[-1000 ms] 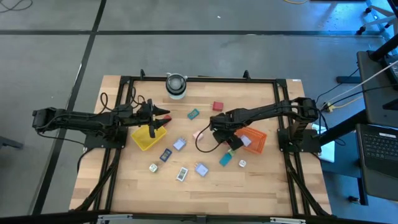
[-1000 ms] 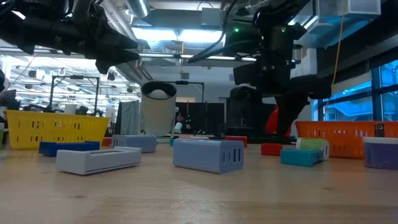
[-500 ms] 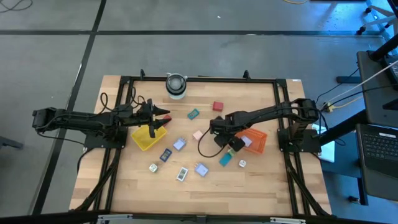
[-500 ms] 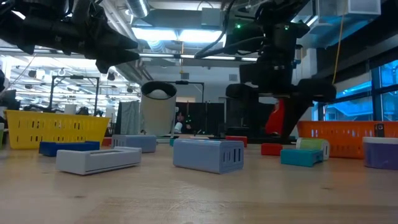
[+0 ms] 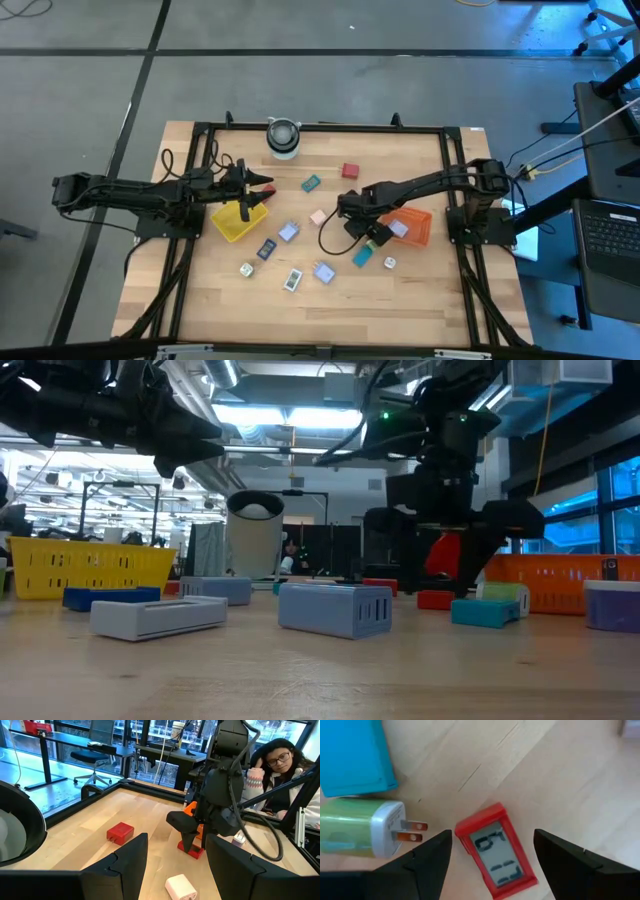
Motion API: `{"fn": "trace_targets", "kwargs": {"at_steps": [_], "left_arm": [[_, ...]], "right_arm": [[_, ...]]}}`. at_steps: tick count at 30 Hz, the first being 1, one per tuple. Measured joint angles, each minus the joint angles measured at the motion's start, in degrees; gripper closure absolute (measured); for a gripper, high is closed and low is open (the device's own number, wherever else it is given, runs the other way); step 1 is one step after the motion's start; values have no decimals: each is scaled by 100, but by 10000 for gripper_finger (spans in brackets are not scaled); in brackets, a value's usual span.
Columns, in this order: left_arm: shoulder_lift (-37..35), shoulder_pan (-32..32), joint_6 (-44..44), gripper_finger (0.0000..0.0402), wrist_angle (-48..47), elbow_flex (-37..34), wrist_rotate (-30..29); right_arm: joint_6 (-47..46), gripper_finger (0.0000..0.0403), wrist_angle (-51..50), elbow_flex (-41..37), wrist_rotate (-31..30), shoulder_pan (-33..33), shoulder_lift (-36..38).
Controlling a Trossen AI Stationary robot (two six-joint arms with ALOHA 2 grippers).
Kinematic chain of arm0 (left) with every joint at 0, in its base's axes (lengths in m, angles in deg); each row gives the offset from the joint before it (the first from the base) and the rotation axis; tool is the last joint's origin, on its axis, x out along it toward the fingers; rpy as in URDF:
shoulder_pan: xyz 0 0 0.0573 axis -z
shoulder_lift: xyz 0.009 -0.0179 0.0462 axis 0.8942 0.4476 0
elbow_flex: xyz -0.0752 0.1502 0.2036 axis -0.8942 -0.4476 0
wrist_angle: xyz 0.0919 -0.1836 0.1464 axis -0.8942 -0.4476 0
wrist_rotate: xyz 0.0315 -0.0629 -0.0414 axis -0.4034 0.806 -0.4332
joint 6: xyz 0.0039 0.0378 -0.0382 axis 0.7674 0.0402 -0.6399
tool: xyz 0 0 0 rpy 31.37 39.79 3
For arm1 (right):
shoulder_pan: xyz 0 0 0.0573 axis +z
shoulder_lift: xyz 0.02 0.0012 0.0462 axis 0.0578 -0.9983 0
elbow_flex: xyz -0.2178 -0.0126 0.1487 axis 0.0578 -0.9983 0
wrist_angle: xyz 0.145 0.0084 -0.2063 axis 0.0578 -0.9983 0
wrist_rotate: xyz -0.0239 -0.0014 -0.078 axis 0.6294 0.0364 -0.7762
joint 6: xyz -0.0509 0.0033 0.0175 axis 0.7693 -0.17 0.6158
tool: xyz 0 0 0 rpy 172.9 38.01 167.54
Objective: Pick & Place Office items
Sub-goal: Put the right red digital timer into the yellow basket
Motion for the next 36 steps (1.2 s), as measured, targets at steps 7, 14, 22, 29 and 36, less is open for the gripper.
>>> {"fn": "trace_targets", "kwargs": {"at_steps": [7, 14, 22, 29, 36], "left_arm": [[-1, 0, 6, 205, 21, 0, 0], [0, 1, 91, 205, 35, 0, 0], [0, -1, 96, 205, 39, 0, -11], [0, 1, 93, 205, 153, 0, -74], [-2, 0, 103, 205, 354, 0, -267]], "right_arm": [[-174, 129, -51, 28, 39, -4, -225], [-234, 190, -128, 87, 44, -13, -243], [-294, 252, -182, 107, 60, -11, -245], [-692, 252, 14, 542, 42, -45, -306], [-1420, 252, -90, 1439, 335, -270, -274]]}}
